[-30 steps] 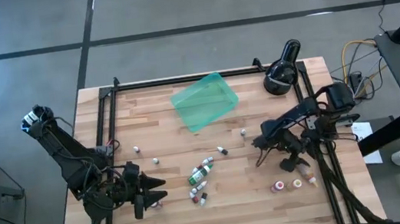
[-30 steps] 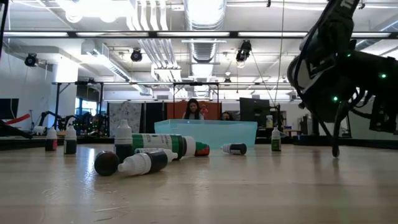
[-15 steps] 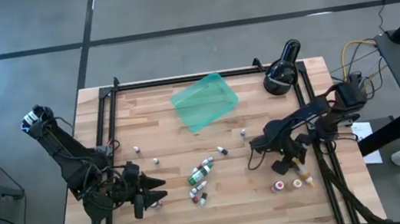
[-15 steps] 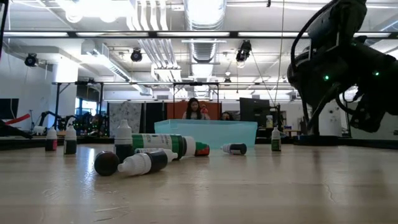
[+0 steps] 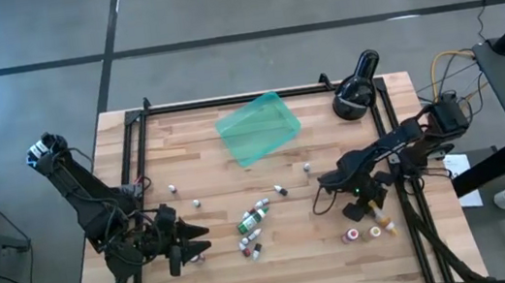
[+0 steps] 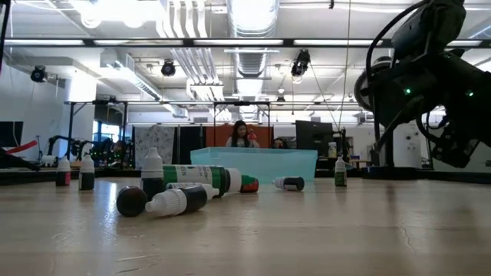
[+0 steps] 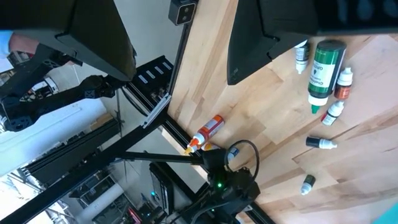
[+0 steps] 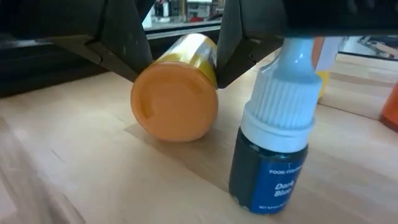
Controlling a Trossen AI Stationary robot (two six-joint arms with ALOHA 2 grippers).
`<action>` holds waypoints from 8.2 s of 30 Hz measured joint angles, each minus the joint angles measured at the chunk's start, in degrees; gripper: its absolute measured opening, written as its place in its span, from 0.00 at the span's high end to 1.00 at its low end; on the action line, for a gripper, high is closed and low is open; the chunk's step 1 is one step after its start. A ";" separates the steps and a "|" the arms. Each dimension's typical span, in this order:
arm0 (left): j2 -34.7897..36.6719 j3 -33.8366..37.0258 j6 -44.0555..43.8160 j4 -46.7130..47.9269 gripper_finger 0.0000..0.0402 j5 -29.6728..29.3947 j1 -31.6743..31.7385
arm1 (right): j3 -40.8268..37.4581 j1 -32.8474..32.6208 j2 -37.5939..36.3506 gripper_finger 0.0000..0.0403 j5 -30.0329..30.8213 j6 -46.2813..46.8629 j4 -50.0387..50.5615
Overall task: Pick & Place food coloring
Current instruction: Adjust the orange big food coloring bottle, then adjust the yellow small food coloring bottle
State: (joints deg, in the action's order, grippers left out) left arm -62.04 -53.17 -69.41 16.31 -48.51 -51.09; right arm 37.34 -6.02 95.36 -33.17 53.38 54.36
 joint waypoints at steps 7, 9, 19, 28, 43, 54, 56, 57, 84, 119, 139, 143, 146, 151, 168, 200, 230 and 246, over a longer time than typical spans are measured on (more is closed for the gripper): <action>0.00 0.00 -0.05 0.01 0.44 0.00 0.00 | 2.88 -0.04 0.17 0.70 3.85 -1.84 0.74; 0.00 0.00 -0.07 0.01 0.44 0.00 0.00 | 4.46 -0.03 0.13 0.74 6.17 -3.03 0.70; 0.00 0.00 -0.04 0.03 0.44 0.00 0.00 | 15.57 0.09 -2.29 0.77 22.78 -10.09 -2.62; 0.00 0.00 -0.14 0.03 0.44 0.00 0.00 | 25.20 0.04 -3.46 0.77 16.62 -7.93 -9.53; 0.02 -0.02 -1.60 0.03 0.44 0.00 0.00 | 26.75 -1.18 -1.02 0.77 19.82 15.61 -40.13; 0.02 -0.02 -1.60 0.13 0.44 0.00 0.00 | 24.19 -7.74 9.49 0.72 10.62 20.15 -39.93; 0.01 -0.02 -1.60 0.12 0.44 0.00 0.00 | 24.52 -8.29 10.98 0.69 11.13 20.21 -39.85; 0.02 -0.02 -1.59 0.09 0.44 0.00 0.00 | 24.76 -8.40 11.51 0.67 11.68 20.19 -39.58; 0.02 -0.02 -2.87 0.03 0.44 0.00 0.00 | 39.12 -20.95 9.63 0.50 37.58 -60.45 -15.01; 0.02 -0.04 -1.18 0.07 0.44 1.01 0.00 | 51.49 -22.74 20.62 0.50 29.52 27.63 -4.08; 0.02 -0.04 -0.85 0.62 0.44 4.27 0.00 | 53.13 -22.47 26.68 0.35 29.89 25.84 -7.00; 0.02 -0.04 -0.85 0.75 0.44 4.98 0.00 | 53.07 -22.47 26.66 0.40 32.34 25.67 -6.73; 0.02 -0.04 -0.85 0.84 0.44 4.98 0.00 | 53.01 -22.31 26.66 0.45 33.19 25.92 -6.66; 0.02 -0.04 -0.85 0.92 0.44 5.00 0.00 | 53.01 -21.95 26.68 0.50 32.12 25.91 -6.66; 0.02 -0.04 -0.87 1.32 0.44 5.01 0.00 | 52.80 -19.44 26.68 0.78 21.44 20.16 -6.34; 0.02 -0.04 5.16 1.36 0.44 5.04 0.00 | 53.95 -19.21 29.30 0.70 -30.00 27.29 2.37; 0.02 -0.04 5.84 1.76 0.44 5.27 -0.01 | 53.99 -19.08 29.33 0.67 -28.81 27.26 1.75; 0.02 -0.04 5.79 1.76 0.44 7.28 0.00 | 54.04 -18.56 29.33 0.67 -25.42 27.84 1.36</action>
State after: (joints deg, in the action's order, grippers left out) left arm -62.02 -53.21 -63.61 18.06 -41.23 -51.09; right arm 91.37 -24.58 124.68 -58.59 81.21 55.72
